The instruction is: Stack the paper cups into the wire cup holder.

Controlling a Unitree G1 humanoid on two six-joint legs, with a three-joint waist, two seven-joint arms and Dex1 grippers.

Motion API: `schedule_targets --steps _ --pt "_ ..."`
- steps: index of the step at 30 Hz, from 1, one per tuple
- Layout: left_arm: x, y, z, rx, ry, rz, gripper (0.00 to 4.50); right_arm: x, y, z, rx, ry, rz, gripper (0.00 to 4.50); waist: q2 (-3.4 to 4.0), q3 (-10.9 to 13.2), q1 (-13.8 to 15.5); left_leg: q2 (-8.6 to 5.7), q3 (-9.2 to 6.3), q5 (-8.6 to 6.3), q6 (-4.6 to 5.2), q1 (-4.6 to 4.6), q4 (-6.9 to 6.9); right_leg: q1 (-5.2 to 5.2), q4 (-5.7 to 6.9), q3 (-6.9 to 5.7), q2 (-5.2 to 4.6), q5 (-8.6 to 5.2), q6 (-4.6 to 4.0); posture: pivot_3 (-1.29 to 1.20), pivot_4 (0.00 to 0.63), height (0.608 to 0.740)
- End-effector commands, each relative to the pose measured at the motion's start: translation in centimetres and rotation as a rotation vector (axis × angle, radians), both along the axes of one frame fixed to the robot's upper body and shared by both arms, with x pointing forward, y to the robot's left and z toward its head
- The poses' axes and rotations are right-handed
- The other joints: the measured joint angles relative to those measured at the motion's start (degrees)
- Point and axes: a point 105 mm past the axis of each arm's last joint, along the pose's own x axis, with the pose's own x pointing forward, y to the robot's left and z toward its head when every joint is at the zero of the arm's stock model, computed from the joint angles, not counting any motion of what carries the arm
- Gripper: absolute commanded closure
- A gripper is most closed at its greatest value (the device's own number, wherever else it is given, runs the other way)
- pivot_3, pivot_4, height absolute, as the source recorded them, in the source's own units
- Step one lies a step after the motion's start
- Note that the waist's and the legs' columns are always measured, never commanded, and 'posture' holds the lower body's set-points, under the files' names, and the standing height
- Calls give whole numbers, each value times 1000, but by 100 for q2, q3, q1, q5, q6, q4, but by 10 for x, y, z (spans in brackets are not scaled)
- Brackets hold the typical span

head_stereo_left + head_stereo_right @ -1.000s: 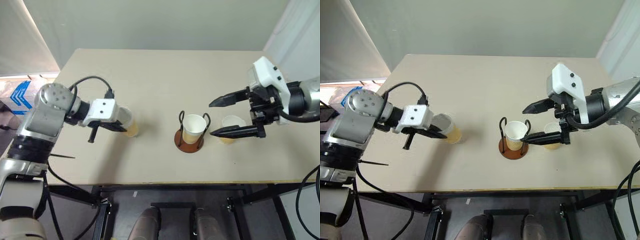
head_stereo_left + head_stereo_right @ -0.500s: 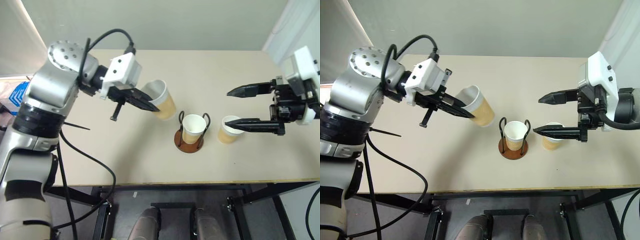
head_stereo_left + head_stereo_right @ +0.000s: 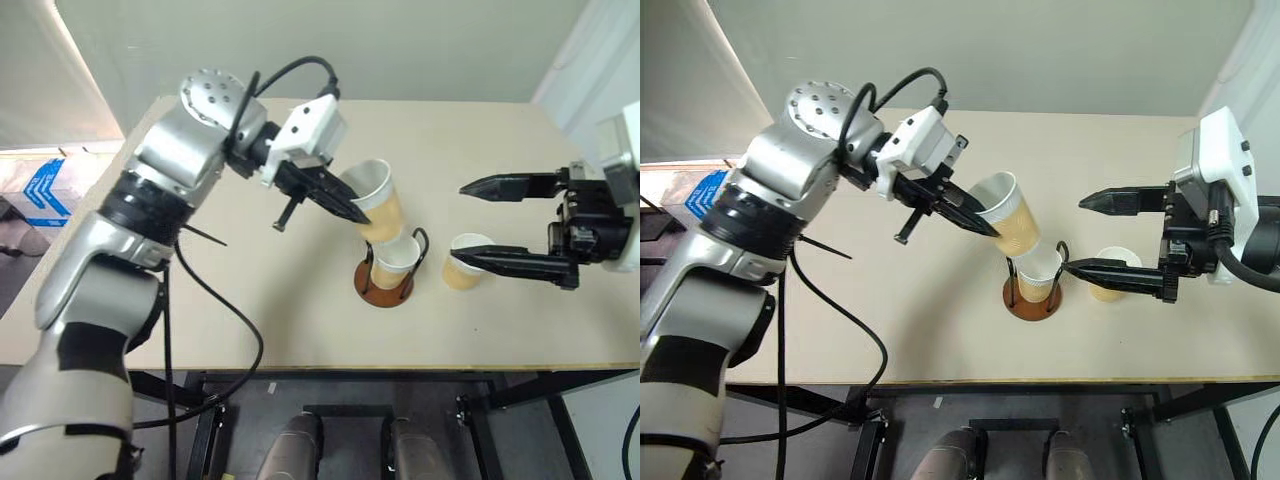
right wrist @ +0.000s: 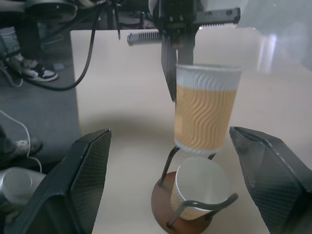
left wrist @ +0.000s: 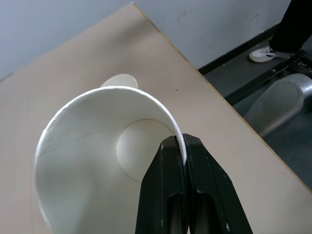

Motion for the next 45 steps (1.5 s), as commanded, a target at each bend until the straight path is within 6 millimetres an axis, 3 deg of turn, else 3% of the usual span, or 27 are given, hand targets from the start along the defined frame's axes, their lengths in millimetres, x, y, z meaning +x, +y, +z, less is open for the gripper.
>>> schedule_targets --steps 1,13,26,30,36,43,45 --pt "0 -7 5 14 -48 -54 4468 -7 0 9 9 -54 -23 389 0 0 11 -1 1 -1 0 0 1 1 0 0 0 12 25 0 150 740" --pt "7 -35 -16 77 -147 -139 4468 -15 -4 7 6 -46 -75 389 0 0 55 -4 8 -18 -11 -21 33 0 -5 4 -3 1 64 0 150 740" --pt "7 -48 -43 240 -302 -257 4468 -17 -7 7 3 -36 -98 389 2 -1 101 -6 21 -63 16 -52 107 2 -9 7 -8 -1 91 0 150 740" --pt "5 -56 -40 231 -326 -279 4468 -14 -8 6 -6 -49 -109 389 2 -1 102 -4 24 -66 20 -51 107 1 -7 7 -8 1 94 0 150 740" --pt "-3 -60 -24 190 -344 -298 2529 -11 -9 6 -20 -71 -114 389 2 -1 104 -4 26 -67 21 -52 108 1 -8 7 -8 2 96 0 150 740" --pt "4 -58 8 71 -331 -218 108 10 -22 -6 -100 -47 -255 389 3 -2 104 -4 28 -74 33 -52 109 1 -8 8 -9 3 98 0 150 740" --pt "9 -50 18 -2 -272 -157 108 18 -31 -15 -161 -15 -335 389 5 -2 104 -4 29 -74 33 -50 109 1 -6 8 -9 3 99 0 150 740"
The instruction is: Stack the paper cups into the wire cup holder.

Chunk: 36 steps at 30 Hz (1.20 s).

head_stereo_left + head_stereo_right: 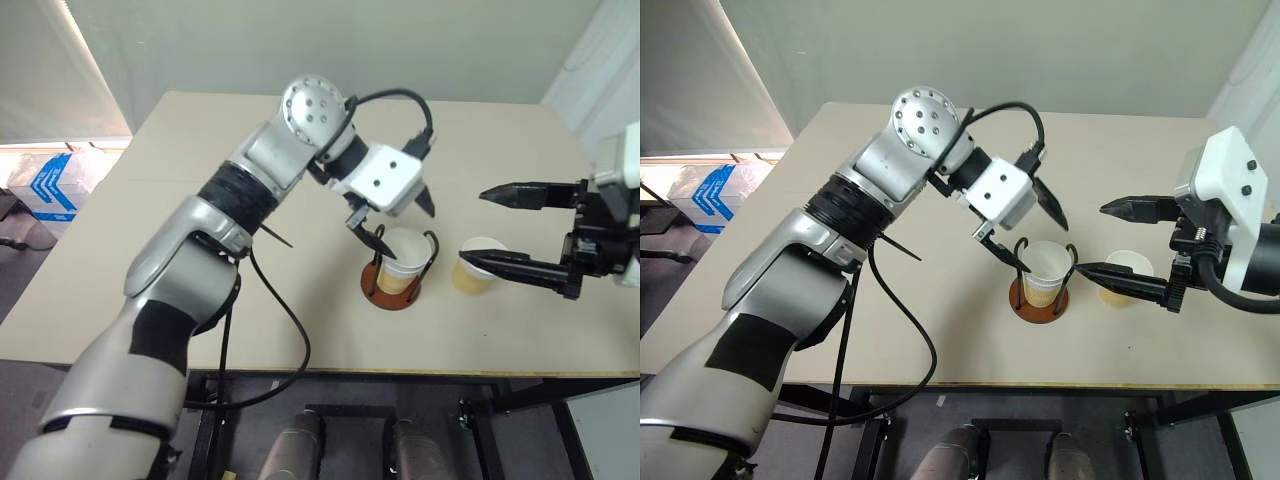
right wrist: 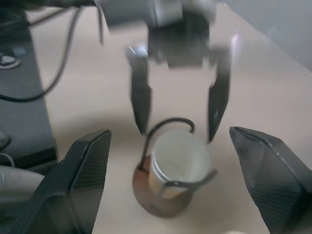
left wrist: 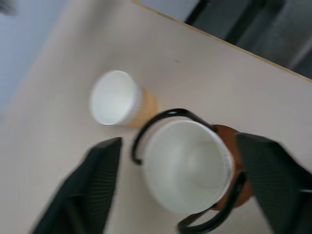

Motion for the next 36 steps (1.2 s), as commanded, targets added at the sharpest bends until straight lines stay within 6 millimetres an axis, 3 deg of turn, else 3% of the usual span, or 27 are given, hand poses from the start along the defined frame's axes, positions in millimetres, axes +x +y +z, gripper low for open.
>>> schedule_targets --steps 1,6,9,16,22,36 --pt "3 11 30 -125 75 48 108 13 -16 -6 -87 7 -143 389 0 0 0 2 0 0 0 0 0 -1 1 -1 0 0 0 0 150 740" --pt "17 53 39 -280 300 234 108 23 -34 -32 -233 58 -227 389 8 -4 -6 2 4 0 -4 0 -2 -3 -2 -1 0 -1 1 0 150 740" --pt "22 86 30 -308 369 353 108 25 -42 -45 -325 88 -223 389 17 -9 -33 3 11 3 -16 2 -3 -8 2 1 0 -6 7 0 150 740" --pt "22 131 -1 -274 368 542 108 44 -48 -58 -445 45 -183 389 16 -9 -26 1 9 5 -17 0 6 -10 2 2 0 -5 5 0 150 740" --pt "14 146 -7 -298 371 627 108 54 -48 -74 -519 62 -107 389 15 -8 -35 4 8 8 -10 3 12 -6 5 -1 0 4 -8 0 150 740" --pt "4 157 -11 -292 356 693 108 90 -49 -104 -658 82 -47 389 15 -8 -110 9 3 22 29 53 -16 20 7 2 6 24 -90 0 150 740"
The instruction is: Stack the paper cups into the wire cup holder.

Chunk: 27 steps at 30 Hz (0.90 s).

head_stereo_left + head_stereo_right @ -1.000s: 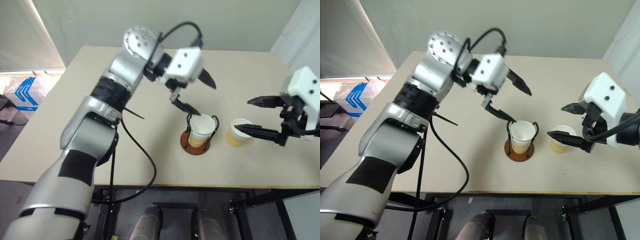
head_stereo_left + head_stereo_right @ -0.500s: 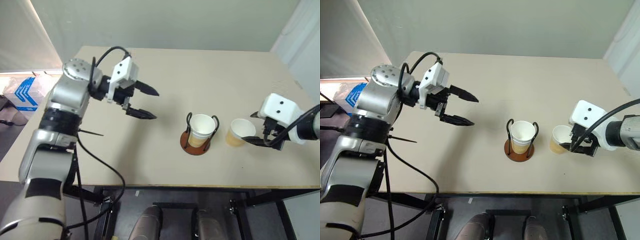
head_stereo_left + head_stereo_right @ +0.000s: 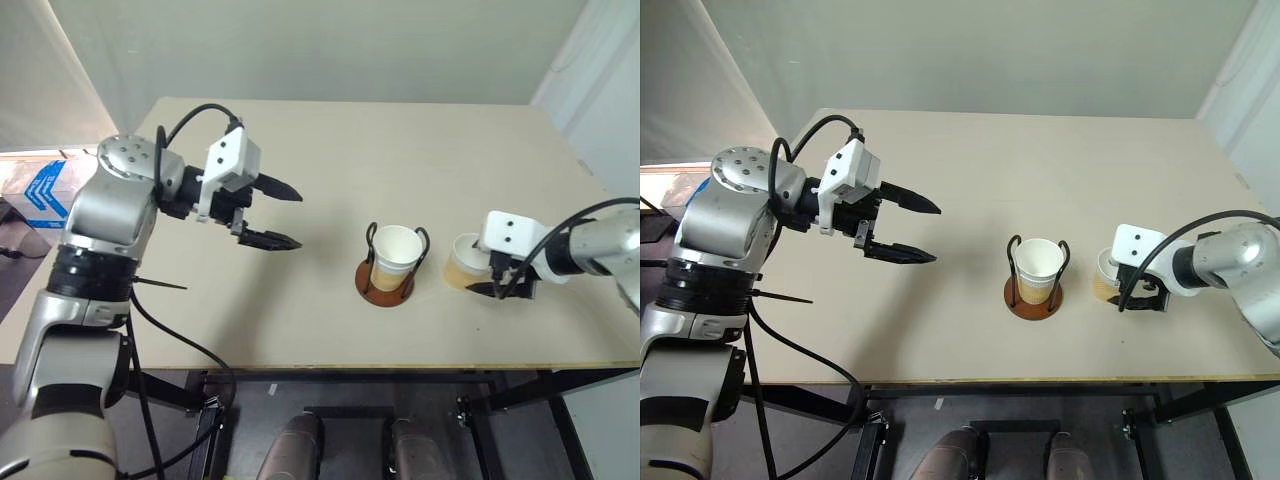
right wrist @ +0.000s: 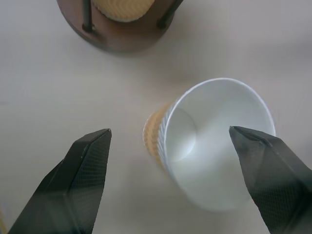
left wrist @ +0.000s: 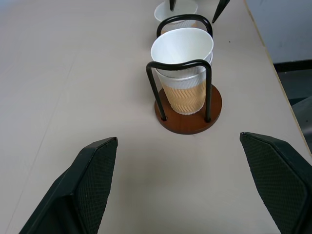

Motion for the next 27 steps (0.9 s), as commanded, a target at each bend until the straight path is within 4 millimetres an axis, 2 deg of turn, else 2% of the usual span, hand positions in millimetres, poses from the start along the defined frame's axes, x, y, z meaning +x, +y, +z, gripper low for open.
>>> schedule_targets --steps 1,4,10,14,16,18,21,25,27 --pt "-3 3 13 -4 -56 11 108 11 -6 3 -57 -35 4 389 0 0 2 0 0 2 1 4 -2 4 0 0 0 1 -6 0 150 740" --pt "-4 3 13 -1 -58 15 85 17 -5 -3 -60 -30 8 1021 0 0 -2 -1 -2 4 -1 9 -4 7 -1 1 0 5 -15 0 150 740" --pt "-6 3 13 6 -59 19 85 17 0 -8 -63 -14 39 3126 0 0 -4 0 -2 4 -9 9 -14 4 -1 -1 0 2 -24 0 150 740" --pt "-11 4 11 23 -56 -5 85 12 2 -4 -59 -3 64 4472 0 0 -4 1 -3 -1 -15 9 -16 3 -2 -3 0 -3 -32 0 150 740" --pt "-13 5 10 27 -50 -12 85 4 4 2 -42 13 90 4472 0 1 -1 1 -3 -2 -17 9 -18 3 -1 -3 0 -5 -35 0 150 740" --pt "-14 8 9 32 -43 -12 85 -7 6 16 -25 22 123 4472 2 2 4 0 -4 -2 -18 7 -20 1 -2 -4 0 -7 -38 0 150 740" --pt "-15 13 8 41 -36 -5 85 -23 15 50 8 5 184 4472 2 2 -1 -1 -4 -3 -24 1 -23 -4 -2 -3 0 -13 -47 0 150 740" --pt "-16 13 6 46 -27 -9 85 -36 28 84 35 -33 249 4472 2 2 -26 0 -5 -4 -29 6 -31 -5 -1 -3 3 -22 -61 0 150 740" --pt "-17 11 5 46 -20 -25 85 -45 46 109 52 -63 331 4472 3 2 -40 0 -10 -2 -33 10 -40 -5 -1 -4 5 -24 -63 0 150 740"
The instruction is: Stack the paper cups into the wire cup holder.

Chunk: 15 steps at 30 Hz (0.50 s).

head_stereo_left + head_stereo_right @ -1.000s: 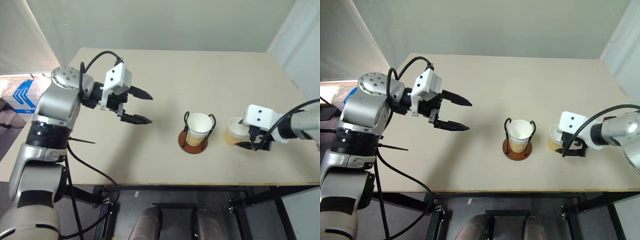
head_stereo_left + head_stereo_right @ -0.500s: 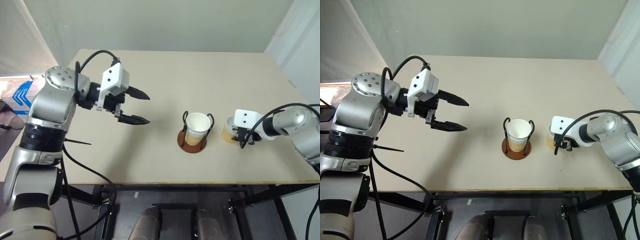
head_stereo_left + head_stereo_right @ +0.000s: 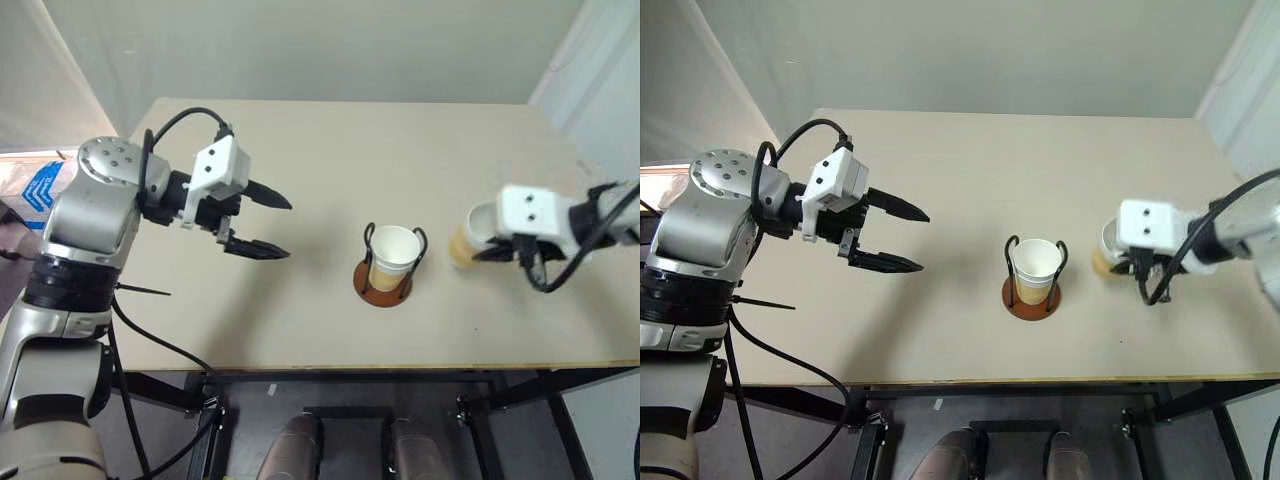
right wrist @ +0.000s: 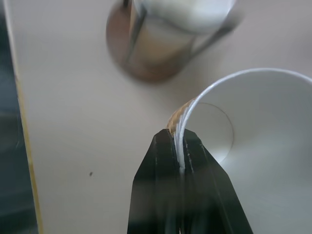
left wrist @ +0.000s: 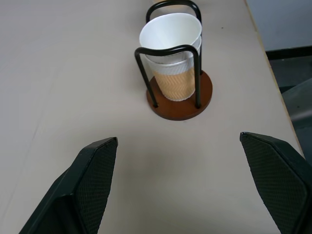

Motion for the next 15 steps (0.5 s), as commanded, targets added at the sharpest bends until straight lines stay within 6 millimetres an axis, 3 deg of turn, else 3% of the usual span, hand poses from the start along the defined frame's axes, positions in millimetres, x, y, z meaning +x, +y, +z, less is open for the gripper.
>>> schedule_targets --steps 1,8,15 --pt "-6 -1 9 -10 -33 -31 85 -18 25 40 24 -55 129 4472 0 0 -17 -2 0 3 -1 -1 -8 -8 1 3 0 0 -1 0 150 740" --pt "-9 -6 11 -22 -35 -68 85 -12 58 45 3 -64 240 4472 -9 -1 -29 2 -13 20 -16 15 -59 -18 3 -6 2 -15 -25 0 150 740" --pt "-9 -6 11 -25 -43 -60 85 6 72 20 -43 -54 291 4472 -8 0 -27 7 -14 21 -18 12 -63 -25 6 -10 2 -15 -25 0 150 740"
